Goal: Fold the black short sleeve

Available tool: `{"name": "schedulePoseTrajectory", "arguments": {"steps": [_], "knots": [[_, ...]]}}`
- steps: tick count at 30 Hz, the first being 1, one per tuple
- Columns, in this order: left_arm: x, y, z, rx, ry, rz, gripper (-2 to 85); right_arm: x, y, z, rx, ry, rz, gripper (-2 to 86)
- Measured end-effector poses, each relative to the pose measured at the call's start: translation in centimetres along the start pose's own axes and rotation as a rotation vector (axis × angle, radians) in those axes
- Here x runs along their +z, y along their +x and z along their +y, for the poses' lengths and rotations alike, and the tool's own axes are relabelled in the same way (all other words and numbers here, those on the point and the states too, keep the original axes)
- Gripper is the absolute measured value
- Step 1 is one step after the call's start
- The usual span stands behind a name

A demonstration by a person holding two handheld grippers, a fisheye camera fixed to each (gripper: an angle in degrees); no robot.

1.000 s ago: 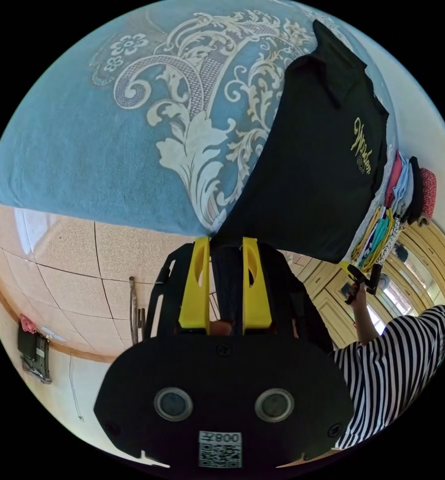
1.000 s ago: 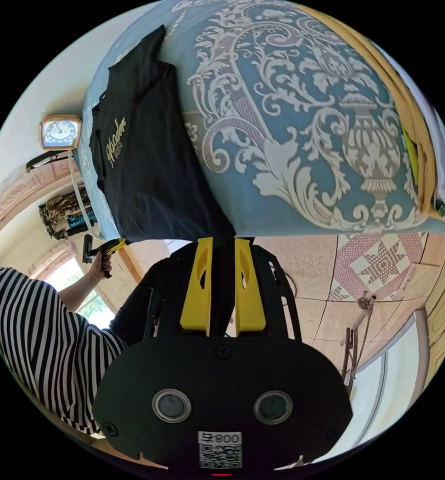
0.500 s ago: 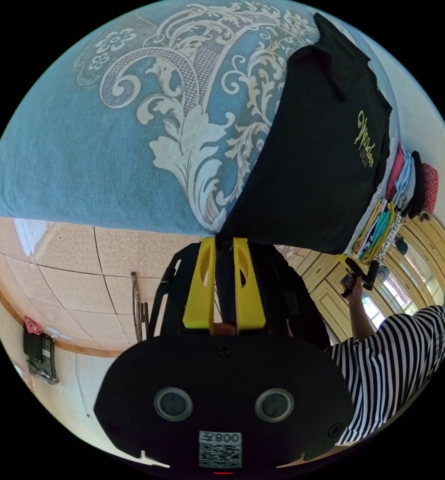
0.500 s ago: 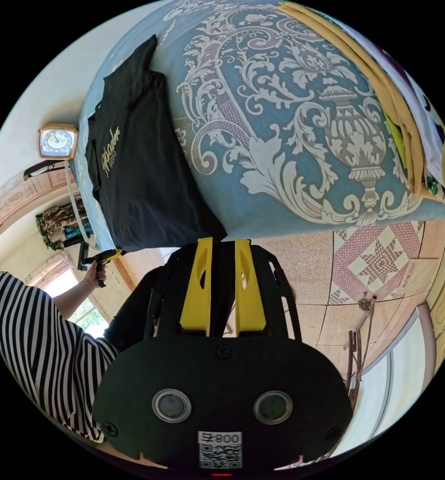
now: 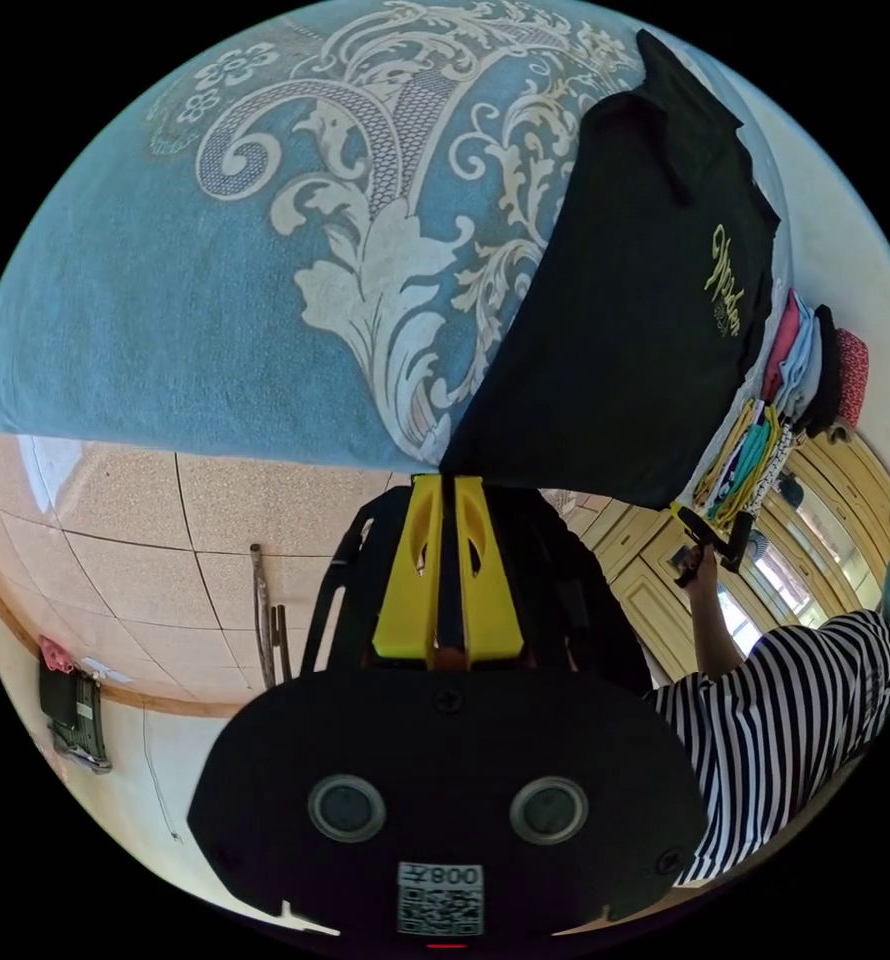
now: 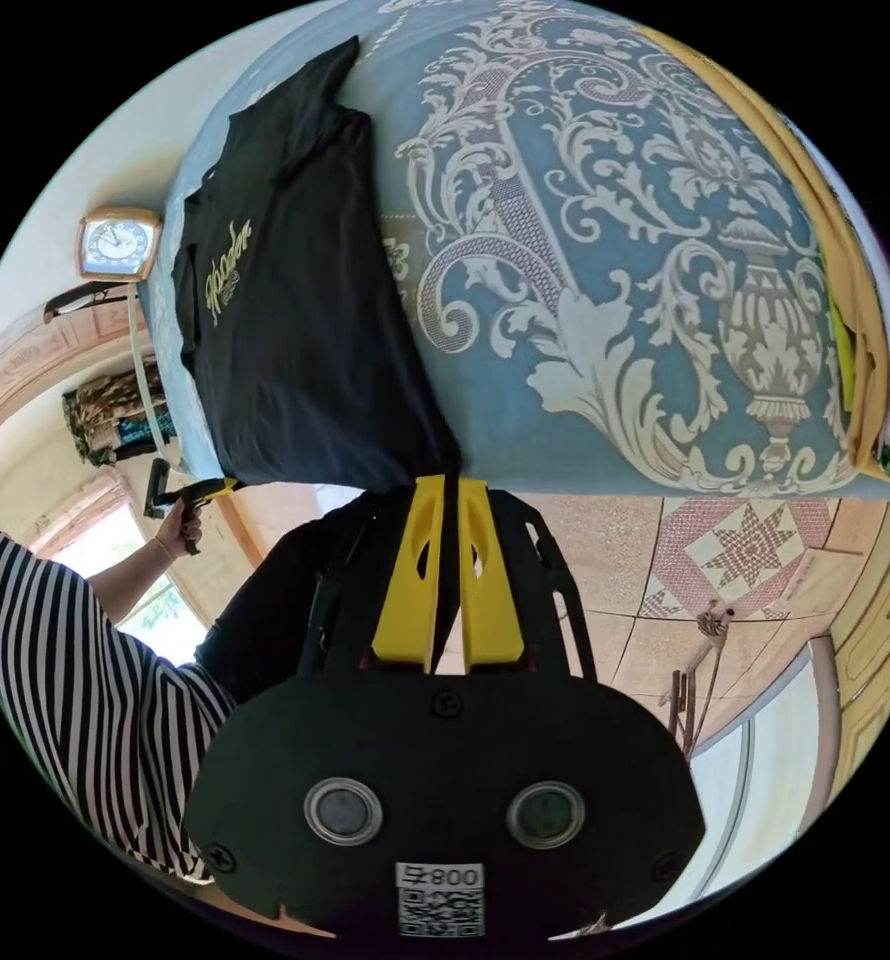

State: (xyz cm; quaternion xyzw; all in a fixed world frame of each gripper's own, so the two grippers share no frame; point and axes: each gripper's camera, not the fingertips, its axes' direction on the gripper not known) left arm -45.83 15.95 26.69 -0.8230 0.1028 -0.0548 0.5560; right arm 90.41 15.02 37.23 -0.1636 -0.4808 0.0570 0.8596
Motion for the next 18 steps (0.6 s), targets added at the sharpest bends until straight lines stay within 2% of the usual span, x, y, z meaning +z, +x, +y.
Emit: {"name": "schedulePoseTrajectory", "arguments": {"steps": [10,18], "knots": [[-4.9,-0.9,3.7,0.054,0.044,0.131,2.0,-4.7,-0.5,-2.0,-0.080,-0.021,-0.172,2.0],[-11.0,-0.1,4.9,0.177,0.182,0.357,2.1,-9.5,-1.6,-6.6,-0.159,0.100,-0.361,1.9]]}}
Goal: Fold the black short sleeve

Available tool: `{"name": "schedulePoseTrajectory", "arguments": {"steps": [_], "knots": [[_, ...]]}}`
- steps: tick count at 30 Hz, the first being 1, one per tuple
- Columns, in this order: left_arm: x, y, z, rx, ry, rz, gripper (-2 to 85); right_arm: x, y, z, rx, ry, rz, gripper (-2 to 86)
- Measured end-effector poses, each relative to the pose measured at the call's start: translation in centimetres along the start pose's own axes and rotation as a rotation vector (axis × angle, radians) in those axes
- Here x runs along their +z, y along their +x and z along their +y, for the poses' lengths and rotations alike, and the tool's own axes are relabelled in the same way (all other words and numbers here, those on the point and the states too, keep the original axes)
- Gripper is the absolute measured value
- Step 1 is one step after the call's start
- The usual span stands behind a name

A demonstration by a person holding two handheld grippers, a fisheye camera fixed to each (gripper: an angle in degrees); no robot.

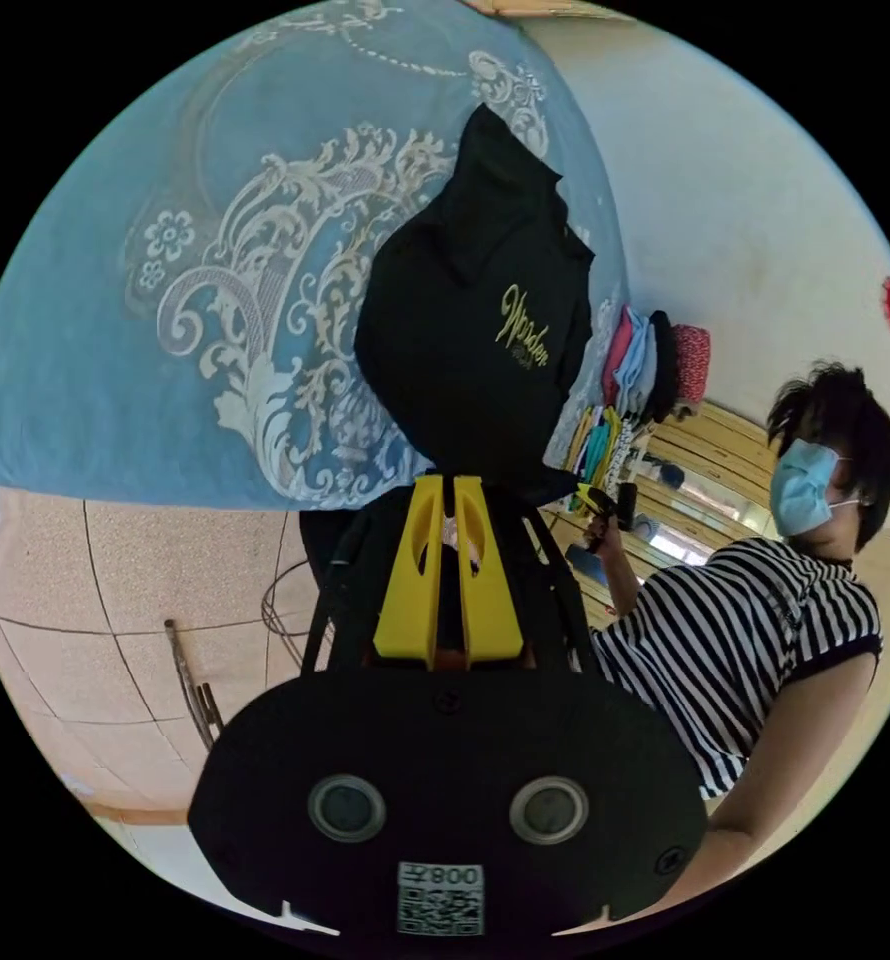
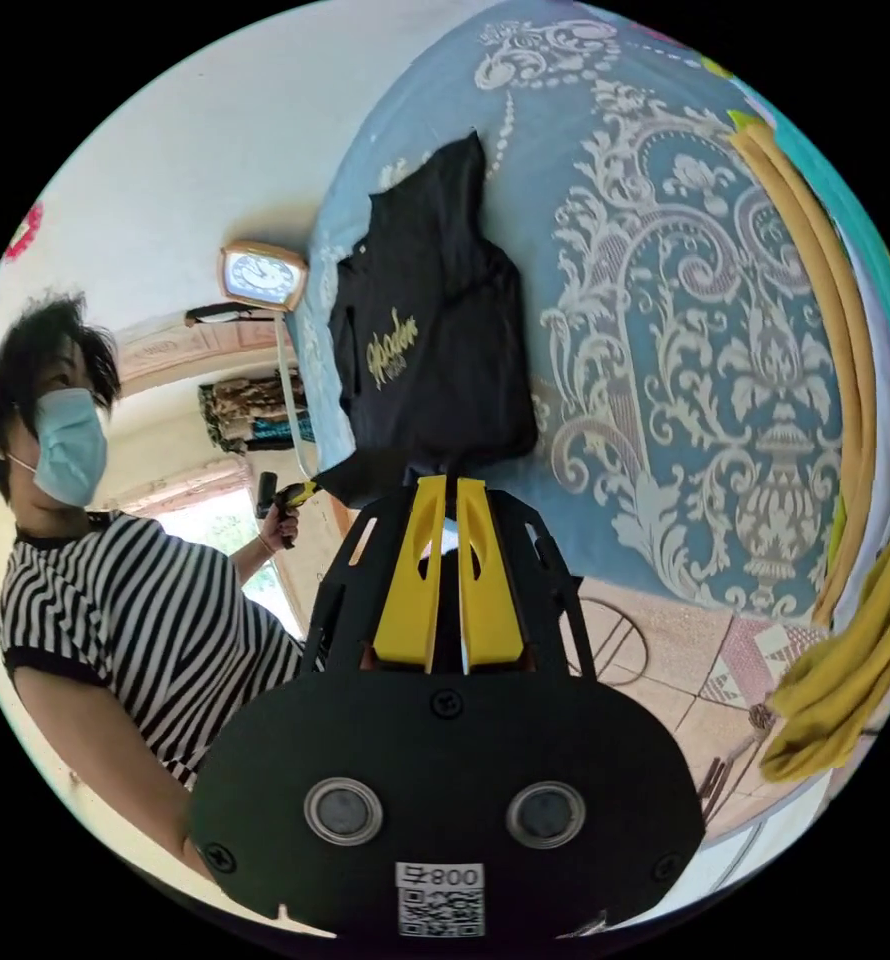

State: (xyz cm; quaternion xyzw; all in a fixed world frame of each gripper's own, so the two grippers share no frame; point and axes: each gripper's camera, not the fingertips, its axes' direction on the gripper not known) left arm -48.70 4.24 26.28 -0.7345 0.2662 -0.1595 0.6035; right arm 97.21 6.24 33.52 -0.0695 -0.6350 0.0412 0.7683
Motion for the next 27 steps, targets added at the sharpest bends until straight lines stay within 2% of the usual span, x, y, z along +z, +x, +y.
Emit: {"name": "schedulePoseTrajectory", "arguments": {"steps": [5,11,27], "knots": [[-3.6,3.0,-3.4,0.158,0.149,0.083,2.1,-2.0,-1.8,-6.3,-0.099,0.115,-0.051,1.8],[-5.8,5.8,-8.3,0.261,0.242,0.105,2.2,-2.0,-3.9,-14.2,-0.192,0.132,-0.021,1.8],[-6.1,12.2,-16.4,0.278,0.245,-0.013,2.2,4.8,-6.4,-30.4,-0.186,0.037,0.106,1.8]]}}
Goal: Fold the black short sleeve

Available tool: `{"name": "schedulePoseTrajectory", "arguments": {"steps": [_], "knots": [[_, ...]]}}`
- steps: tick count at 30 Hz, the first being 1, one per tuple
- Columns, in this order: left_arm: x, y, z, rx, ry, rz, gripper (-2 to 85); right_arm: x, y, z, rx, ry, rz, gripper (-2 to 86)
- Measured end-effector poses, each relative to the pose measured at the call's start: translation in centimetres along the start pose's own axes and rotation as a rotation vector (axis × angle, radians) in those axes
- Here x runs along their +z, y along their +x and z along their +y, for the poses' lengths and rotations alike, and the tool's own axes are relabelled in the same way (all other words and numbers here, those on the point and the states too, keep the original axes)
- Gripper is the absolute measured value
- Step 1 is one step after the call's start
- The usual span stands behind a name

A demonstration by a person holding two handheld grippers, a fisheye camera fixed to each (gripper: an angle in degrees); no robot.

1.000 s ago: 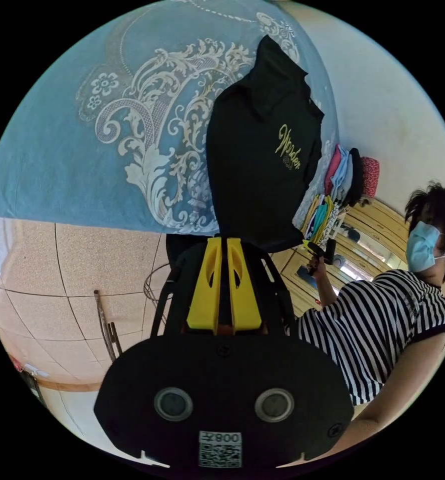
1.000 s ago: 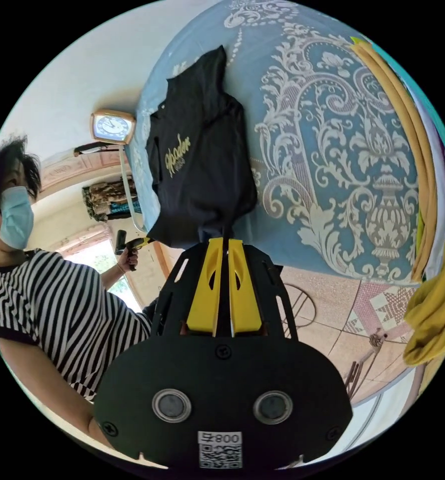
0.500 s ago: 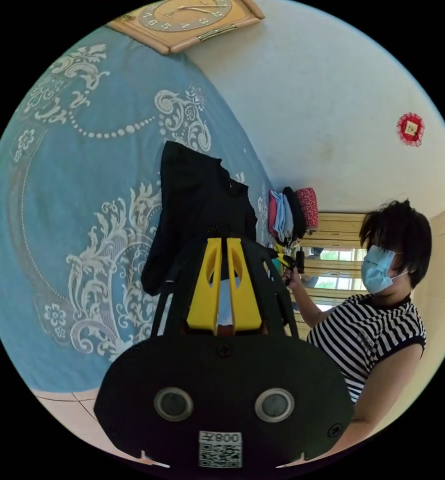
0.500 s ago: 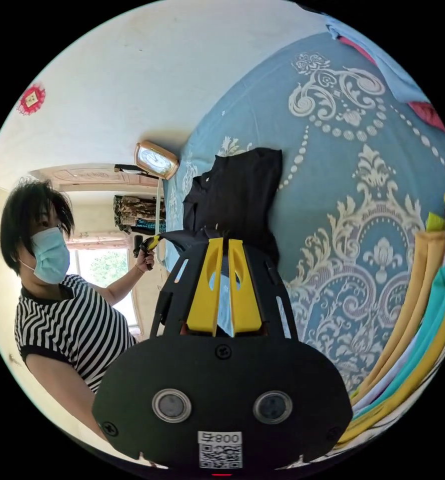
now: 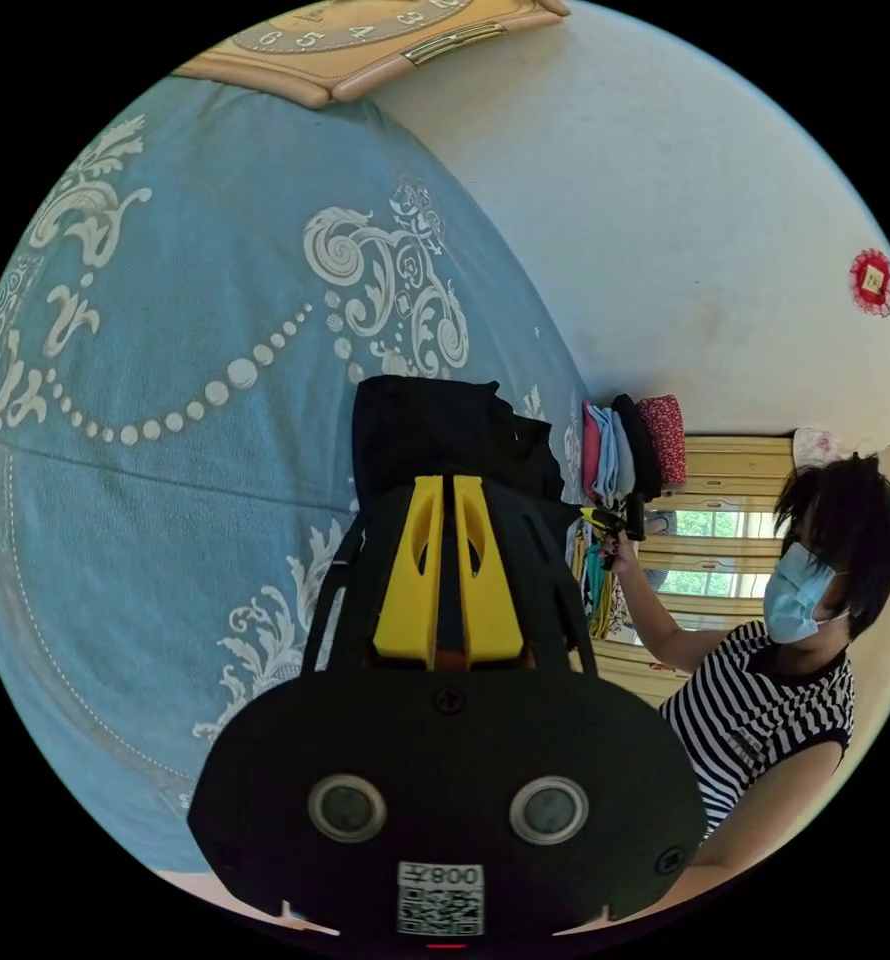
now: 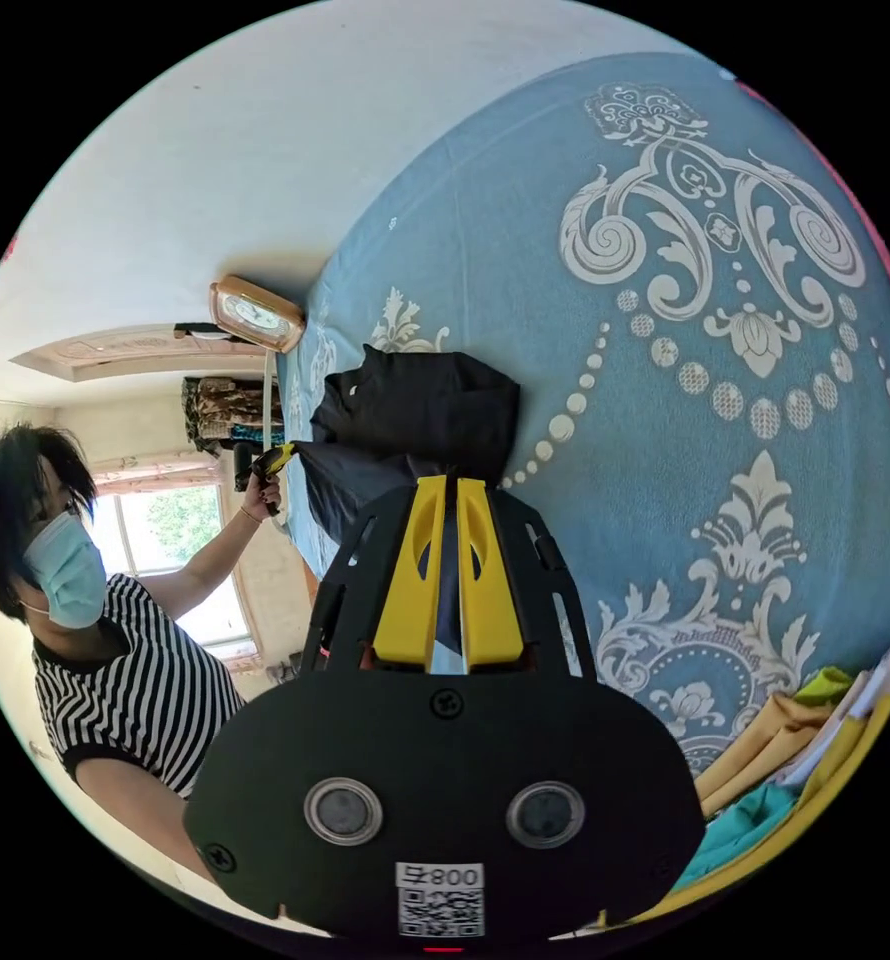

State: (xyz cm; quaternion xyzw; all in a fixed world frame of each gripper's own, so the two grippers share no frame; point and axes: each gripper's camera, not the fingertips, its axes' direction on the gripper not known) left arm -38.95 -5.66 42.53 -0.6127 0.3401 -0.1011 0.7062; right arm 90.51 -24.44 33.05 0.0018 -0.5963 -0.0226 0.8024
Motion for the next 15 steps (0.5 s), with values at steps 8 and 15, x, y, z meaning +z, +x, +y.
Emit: {"name": "schedulePoseTrajectory", "arguments": {"steps": [8,15], "knots": [[1.6,2.7,-1.2,-0.036,0.023,-0.020,2.1,5.3,-1.1,-5.3,0.024,-0.024,0.007,2.0],[2.3,6.2,0.0,-0.059,0.046,-0.018,2.6,10.0,-2.8,-7.8,0.042,-0.025,-0.007,2.8]]}}
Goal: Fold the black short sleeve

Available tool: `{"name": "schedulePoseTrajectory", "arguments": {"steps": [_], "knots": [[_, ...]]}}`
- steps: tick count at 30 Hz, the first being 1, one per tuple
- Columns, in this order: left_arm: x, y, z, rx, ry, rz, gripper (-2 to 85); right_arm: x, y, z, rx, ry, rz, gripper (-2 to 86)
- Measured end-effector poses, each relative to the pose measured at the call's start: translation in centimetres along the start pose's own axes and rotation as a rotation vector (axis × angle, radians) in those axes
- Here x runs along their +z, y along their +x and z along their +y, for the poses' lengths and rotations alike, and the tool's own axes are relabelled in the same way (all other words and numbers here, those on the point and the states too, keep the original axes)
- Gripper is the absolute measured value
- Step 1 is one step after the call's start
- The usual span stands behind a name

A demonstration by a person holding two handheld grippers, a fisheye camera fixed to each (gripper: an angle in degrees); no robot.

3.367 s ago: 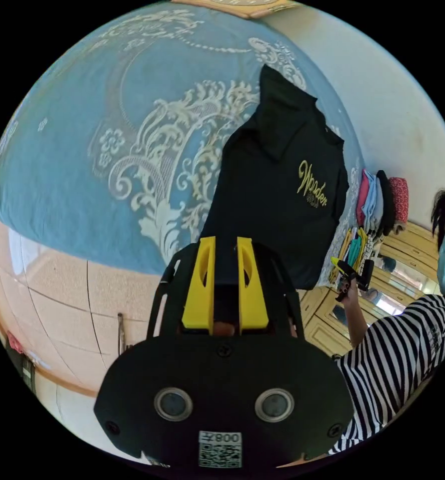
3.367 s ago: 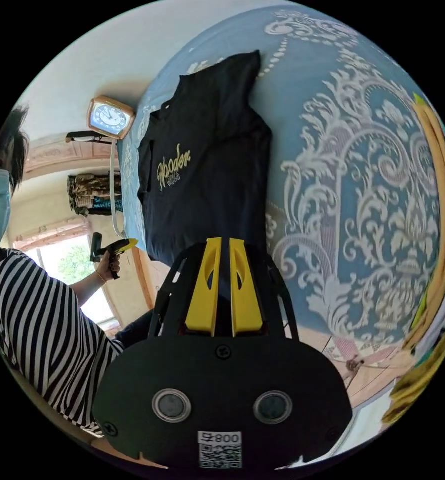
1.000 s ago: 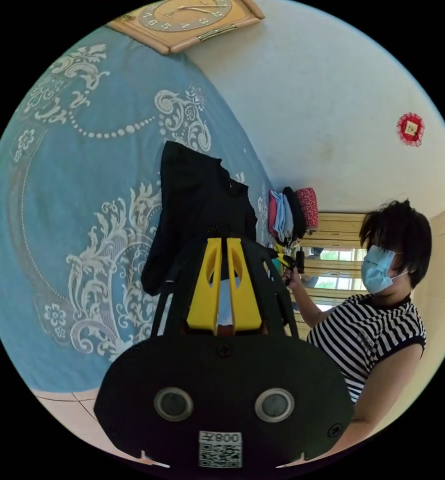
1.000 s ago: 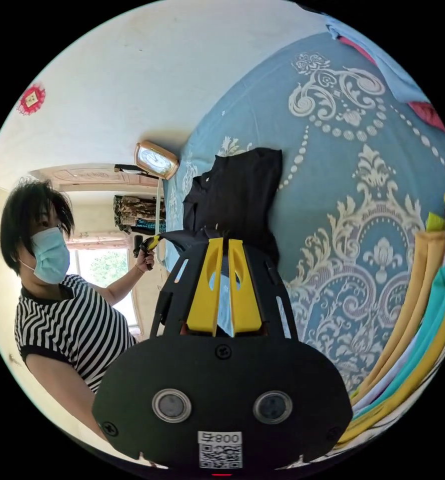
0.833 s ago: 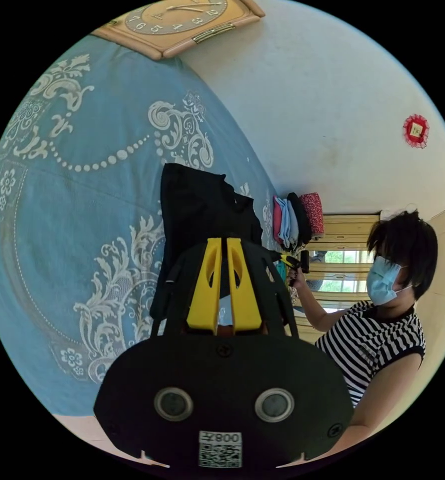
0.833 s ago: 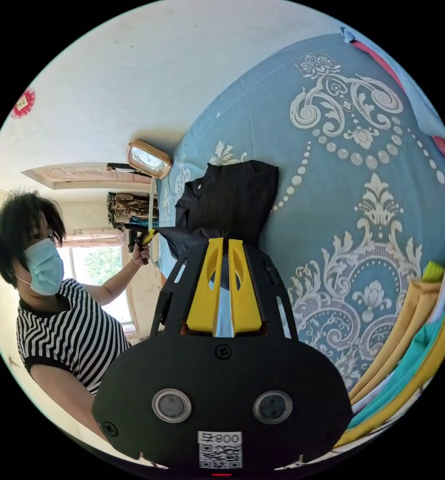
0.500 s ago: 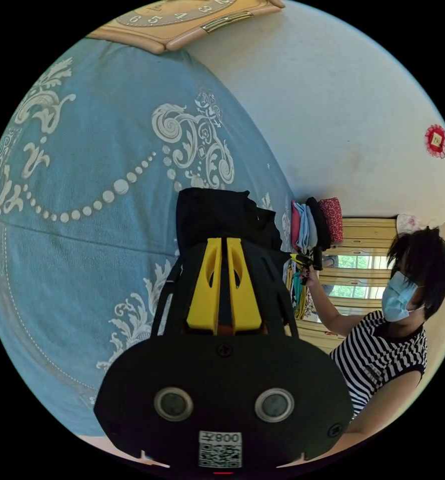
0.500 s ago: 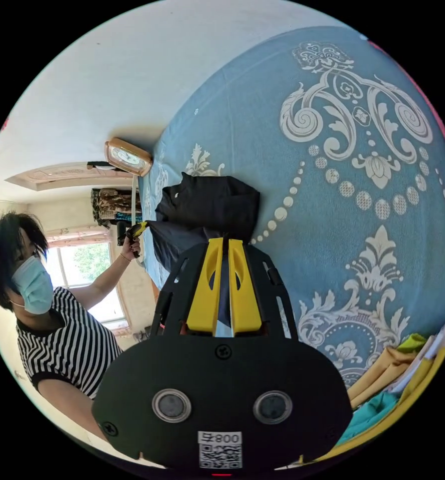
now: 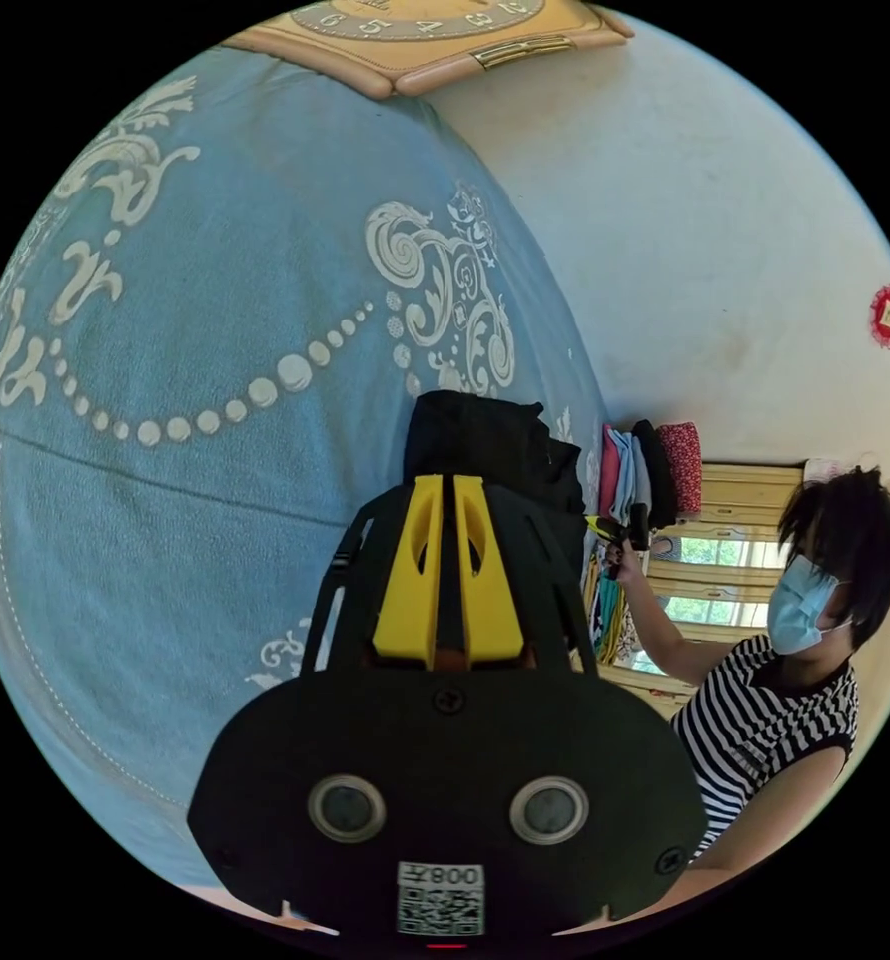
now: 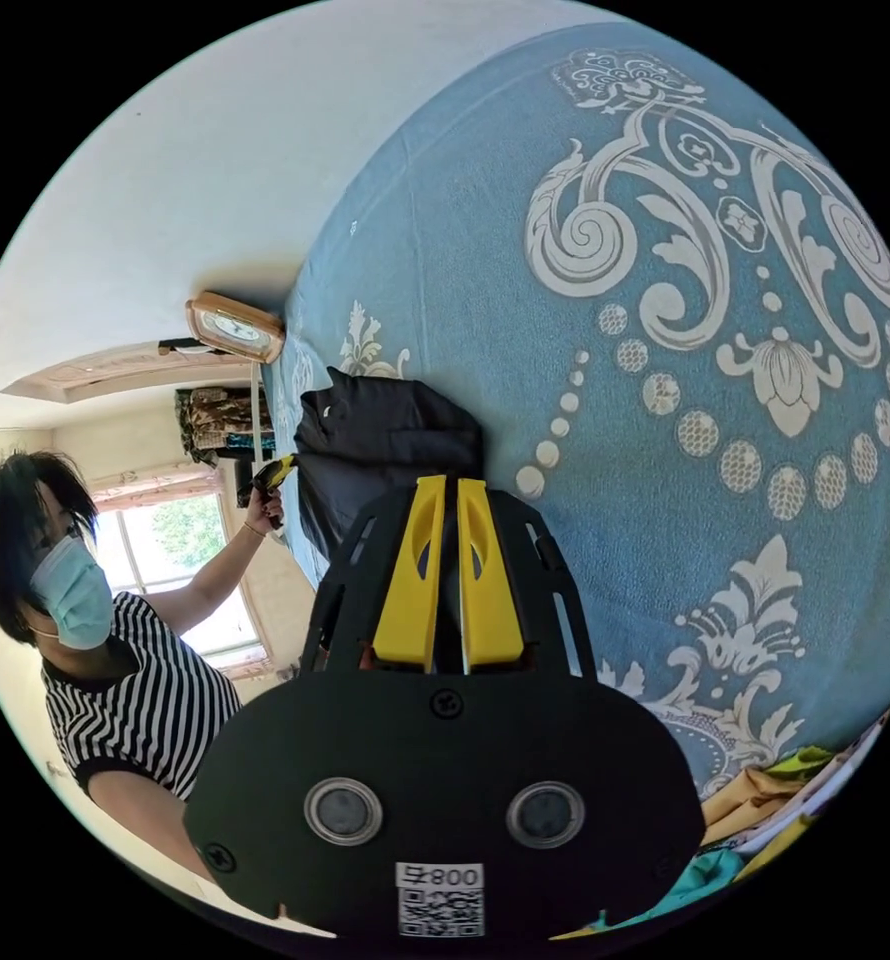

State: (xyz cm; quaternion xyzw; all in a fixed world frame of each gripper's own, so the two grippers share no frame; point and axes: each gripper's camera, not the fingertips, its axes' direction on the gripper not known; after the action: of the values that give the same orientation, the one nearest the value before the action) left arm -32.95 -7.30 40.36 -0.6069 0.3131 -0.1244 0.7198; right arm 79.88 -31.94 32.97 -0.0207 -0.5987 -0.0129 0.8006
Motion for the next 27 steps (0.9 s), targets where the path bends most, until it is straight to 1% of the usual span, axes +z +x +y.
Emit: {"name": "schedulePoseTrajectory", "arguments": {"steps": [3,6,8,9,11,12,14,15,17,19,20,23,27], "knots": [[0.0,1.8,1.3,-0.015,0.044,0.007,3.3,1.9,-1.3,-0.1,0.013,0.030,0.011,4.3],[-0.5,4.4,3.4,-0.011,0.121,-0.022,4.3,3.1,-3.7,0.8,0.011,0.108,0.137,5.7],[0.0,7.9,5.4,0.063,0.143,-0.029,5.6,4.6,-7.2,1.8,-0.059,0.174,0.205,5.9],[0.5,9.2,5.8,0.101,0.127,-0.042,5.8,5.3,-8.4,1.9,-0.097,0.173,0.221,6.0],[4.0,14.9,7.2,0.290,-0.009,-0.137,6.4,9.9,-14.0,2.2,-0.273,0.115,0.319,6.4],[5.1,16.4,7.5,0.343,-0.047,-0.161,6.5,11.4,-15.5,2.2,-0.325,0.086,0.348,6.5],[9.8,21.7,8.9,0.539,-0.183,-0.252,6.8,17.8,-20.8,2.3,-0.524,-0.023,0.509,7.5],[10.8,22.8,9.2,0.582,-0.204,-0.272,6.8,19.4,-21.9,2.5,-0.576,-0.044,0.555,7.8],[14.1,26.5,10.8,0.728,-0.239,-0.399,7.2,25.2,-25.5,3.5,-0.763,-0.090,0.735,9.1],[15.8,28.6,12.0,0.818,-0.243,-0.484,7.4,28.5,-27.0,4.2,-0.853,-0.097,0.814,9.8],[16.7,29.8,12.8,0.872,-0.252,-0.522,7.5,30.3,-27.6,4.4,-0.890,-0.109,0.814,9.9],[19.1,32.1,14.6,0.972,-0.271,-0.629,7.6,34.0,-28.4,4.3,-0.931,-0.163,0.813,9.1],[21.3,34.0,16.0,1.032,-0.293,-0.717,7.1,37.2,-29.3,3.9,-0.956,-0.143,0.873,7.9]]}}
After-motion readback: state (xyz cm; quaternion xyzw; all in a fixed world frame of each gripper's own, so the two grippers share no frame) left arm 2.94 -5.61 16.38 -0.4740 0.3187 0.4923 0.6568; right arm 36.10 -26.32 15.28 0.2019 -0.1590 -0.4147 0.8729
